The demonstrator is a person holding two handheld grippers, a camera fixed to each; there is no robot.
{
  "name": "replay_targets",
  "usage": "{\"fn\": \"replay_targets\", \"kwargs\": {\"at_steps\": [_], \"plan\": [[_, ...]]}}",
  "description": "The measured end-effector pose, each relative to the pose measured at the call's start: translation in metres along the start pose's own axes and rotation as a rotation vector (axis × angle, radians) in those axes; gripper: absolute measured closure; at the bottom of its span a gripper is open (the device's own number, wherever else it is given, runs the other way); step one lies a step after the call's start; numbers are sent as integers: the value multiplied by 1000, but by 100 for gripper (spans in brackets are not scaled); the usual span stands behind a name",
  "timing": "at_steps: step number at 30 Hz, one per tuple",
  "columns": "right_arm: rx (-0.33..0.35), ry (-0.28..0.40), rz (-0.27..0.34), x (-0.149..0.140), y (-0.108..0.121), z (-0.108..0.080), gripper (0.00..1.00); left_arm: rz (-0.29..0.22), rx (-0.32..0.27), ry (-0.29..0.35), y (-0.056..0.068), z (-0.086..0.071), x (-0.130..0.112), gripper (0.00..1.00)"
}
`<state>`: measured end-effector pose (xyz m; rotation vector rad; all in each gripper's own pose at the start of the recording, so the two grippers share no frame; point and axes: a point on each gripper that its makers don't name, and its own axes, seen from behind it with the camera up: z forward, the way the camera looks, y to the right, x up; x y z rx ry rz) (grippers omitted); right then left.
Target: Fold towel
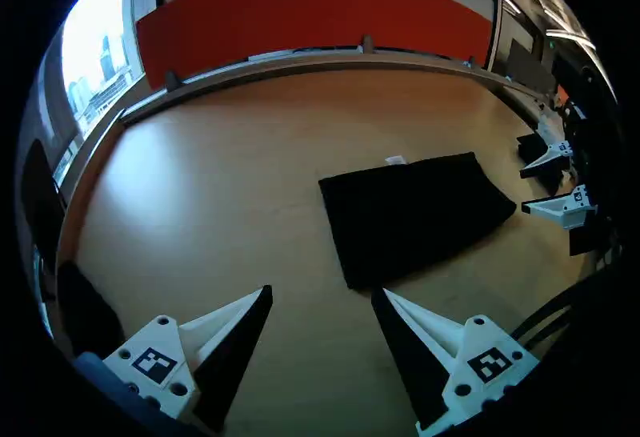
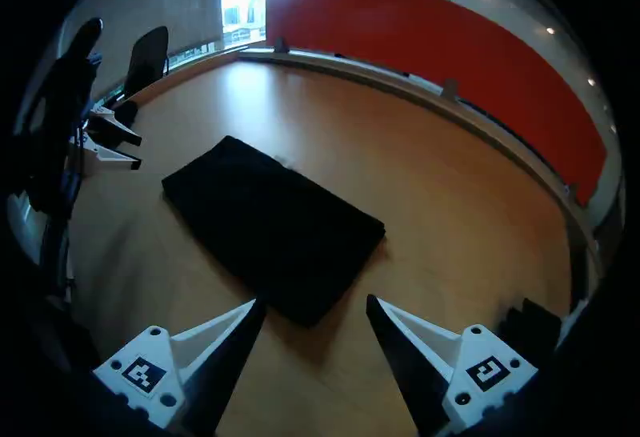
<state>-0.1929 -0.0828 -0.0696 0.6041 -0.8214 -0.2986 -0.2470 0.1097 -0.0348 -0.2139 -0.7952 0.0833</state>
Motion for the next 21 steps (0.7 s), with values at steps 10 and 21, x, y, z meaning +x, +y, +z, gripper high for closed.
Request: {"fn": "replay_targets", "kwargs": {"at_steps": [10,21], "plan": [[20,-11,-42,0,0,3,3,-34,24,29,-8,-14,-6,8],[43,-37,-67,-11,-1,10,4,-49,35,45,-7,-25,-20,8]]}}
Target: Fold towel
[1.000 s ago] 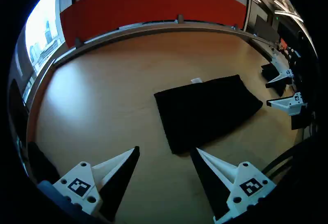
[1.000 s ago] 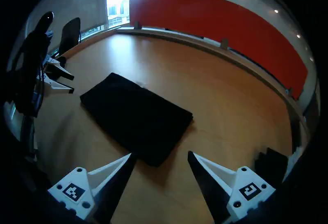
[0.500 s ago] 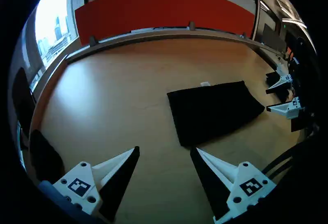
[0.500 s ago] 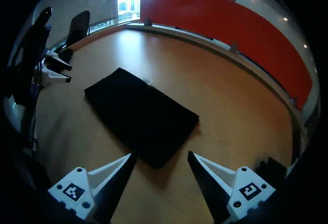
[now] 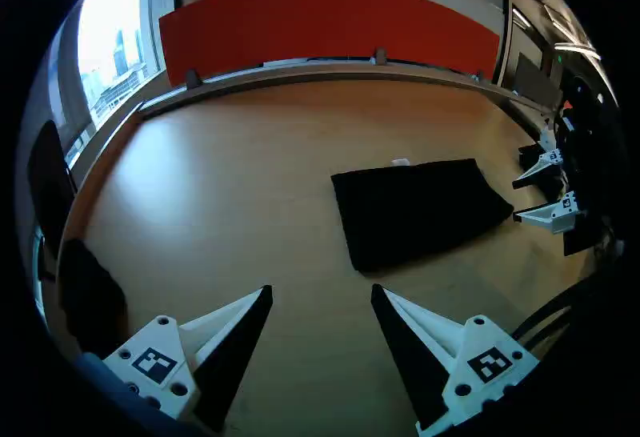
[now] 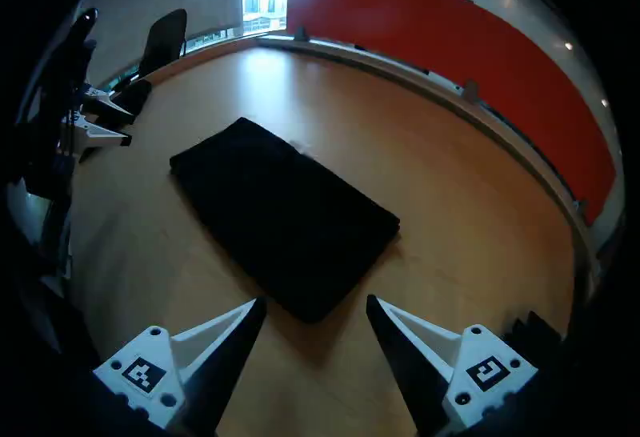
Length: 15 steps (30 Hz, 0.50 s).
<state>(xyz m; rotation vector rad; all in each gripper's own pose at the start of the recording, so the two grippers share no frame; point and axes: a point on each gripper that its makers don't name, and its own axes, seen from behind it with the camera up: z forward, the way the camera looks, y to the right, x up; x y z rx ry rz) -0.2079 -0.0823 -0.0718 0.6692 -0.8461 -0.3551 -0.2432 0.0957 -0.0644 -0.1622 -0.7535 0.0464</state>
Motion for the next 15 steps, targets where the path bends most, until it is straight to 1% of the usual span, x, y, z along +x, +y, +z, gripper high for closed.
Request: {"fn": "replay_targets", "kwargs": {"at_steps": [5,9,15], "plan": [[10,-10,-5,-4,1,2,8,-5,11,10,-1,-2,-6,9],[18,-26,-23,-8,1,4,15,-18,11,22,-1,-3,-8,9],[31,-32,-31,-9,-2,8,31,-23,12,54,-1,-4,-7,9]]}}
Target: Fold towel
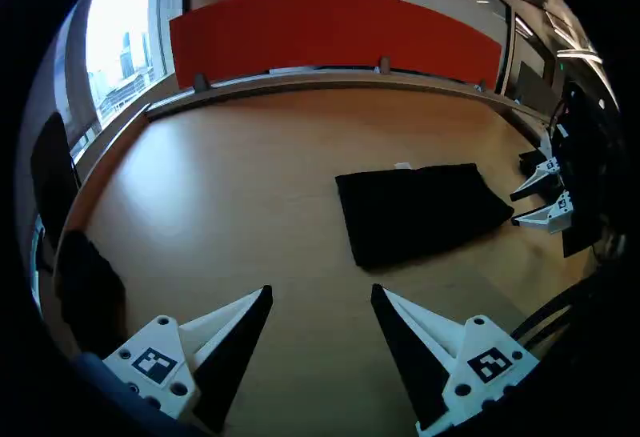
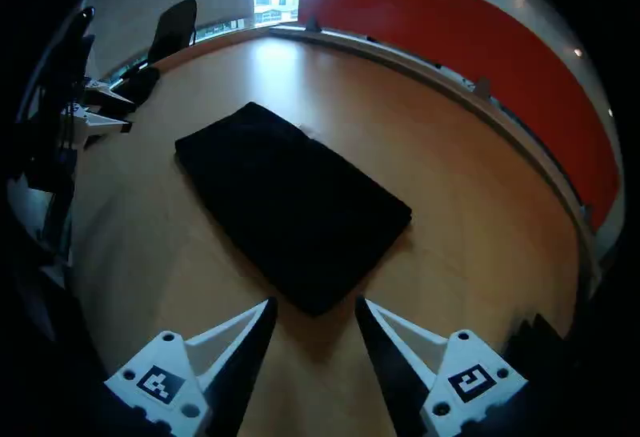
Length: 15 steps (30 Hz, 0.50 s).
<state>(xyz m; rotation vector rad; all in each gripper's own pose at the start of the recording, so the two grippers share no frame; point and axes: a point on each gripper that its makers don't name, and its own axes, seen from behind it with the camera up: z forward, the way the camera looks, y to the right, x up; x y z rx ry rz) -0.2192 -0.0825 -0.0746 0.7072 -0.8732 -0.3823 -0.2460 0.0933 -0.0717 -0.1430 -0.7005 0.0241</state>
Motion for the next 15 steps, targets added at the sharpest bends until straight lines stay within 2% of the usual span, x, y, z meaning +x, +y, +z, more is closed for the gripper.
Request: {"fn": "replay_targets", "kwargs": {"at_steps": [2,6,8,12,15], "plan": [[5,-2,3,0,-1,1,35,-3,3,8,-1,0,0,9],[12,-5,6,0,-2,3,36,-13,17,21,-4,1,-3,9],[13,-7,4,0,-2,4,41,-24,22,23,-5,1,-6,9],[21,-16,4,-1,-3,5,42,-41,27,24,-7,2,-12,9],[26,-21,4,-2,-3,5,50,-46,35,28,-9,2,-16,9]]}}
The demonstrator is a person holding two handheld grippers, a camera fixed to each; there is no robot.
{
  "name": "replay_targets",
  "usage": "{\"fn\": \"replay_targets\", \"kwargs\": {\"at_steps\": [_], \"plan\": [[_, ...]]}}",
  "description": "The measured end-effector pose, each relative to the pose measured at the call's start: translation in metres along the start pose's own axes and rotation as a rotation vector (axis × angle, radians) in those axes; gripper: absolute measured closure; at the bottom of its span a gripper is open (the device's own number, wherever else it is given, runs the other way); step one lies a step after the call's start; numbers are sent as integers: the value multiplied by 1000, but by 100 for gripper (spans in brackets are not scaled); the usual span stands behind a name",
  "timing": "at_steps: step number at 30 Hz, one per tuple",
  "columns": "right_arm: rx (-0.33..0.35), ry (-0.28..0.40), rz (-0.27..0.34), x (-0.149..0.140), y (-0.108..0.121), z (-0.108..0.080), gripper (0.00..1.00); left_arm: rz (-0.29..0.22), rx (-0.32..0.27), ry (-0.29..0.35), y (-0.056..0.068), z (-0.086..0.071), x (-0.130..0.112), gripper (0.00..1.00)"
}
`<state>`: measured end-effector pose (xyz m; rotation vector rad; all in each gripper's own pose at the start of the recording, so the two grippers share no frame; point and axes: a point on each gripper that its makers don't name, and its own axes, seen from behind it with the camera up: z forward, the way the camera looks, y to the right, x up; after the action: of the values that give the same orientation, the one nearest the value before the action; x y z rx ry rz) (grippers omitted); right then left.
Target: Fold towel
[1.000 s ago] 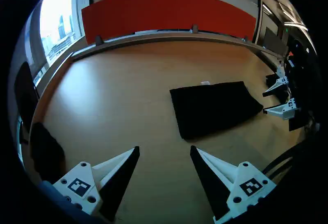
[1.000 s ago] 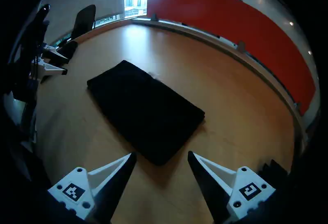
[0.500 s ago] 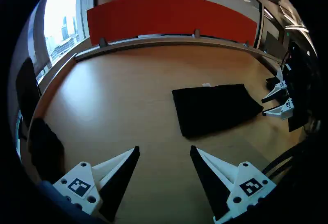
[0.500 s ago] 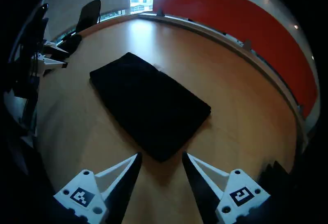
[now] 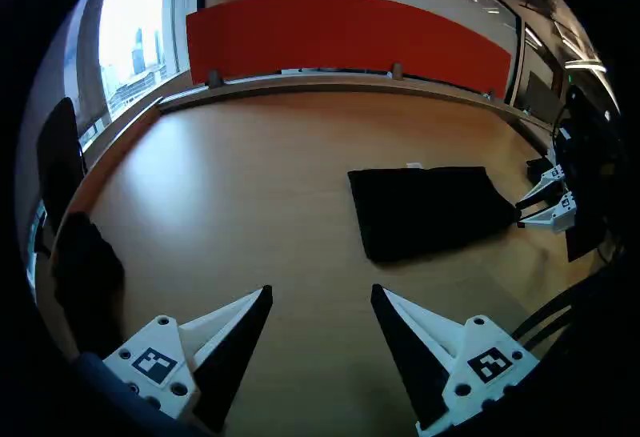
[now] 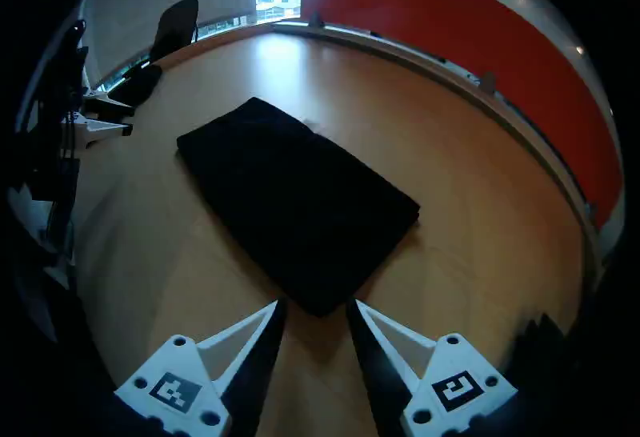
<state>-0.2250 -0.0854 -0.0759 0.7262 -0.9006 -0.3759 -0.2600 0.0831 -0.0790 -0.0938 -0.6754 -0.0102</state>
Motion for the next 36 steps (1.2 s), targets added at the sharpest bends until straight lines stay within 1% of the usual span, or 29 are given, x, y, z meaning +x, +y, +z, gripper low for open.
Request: {"fn": "replay_targets", "kwargs": {"at_steps": [3,4,13,17,21,23,26,36], "plan": [[4,-5,3,-1,0,0,62,-4,5,4,-2,0,-2,9],[4,-6,5,-1,1,1,63,-6,6,5,-3,0,-3,9],[13,-17,15,-6,2,0,64,-13,16,6,-8,-2,-6,9],[17,-30,14,-9,2,1,77,-13,20,10,-9,-3,-6,9],[24,-31,16,-10,1,2,86,-10,19,18,-9,-3,-5,9],[24,-27,18,-9,1,2,94,-9,16,22,-8,-4,-4,9],[24,-18,22,-6,1,1,97,-9,14,25,-7,-4,-3,9],[3,32,36,10,1,-8,97,-11,7,27,-5,-3,2,9]]}}
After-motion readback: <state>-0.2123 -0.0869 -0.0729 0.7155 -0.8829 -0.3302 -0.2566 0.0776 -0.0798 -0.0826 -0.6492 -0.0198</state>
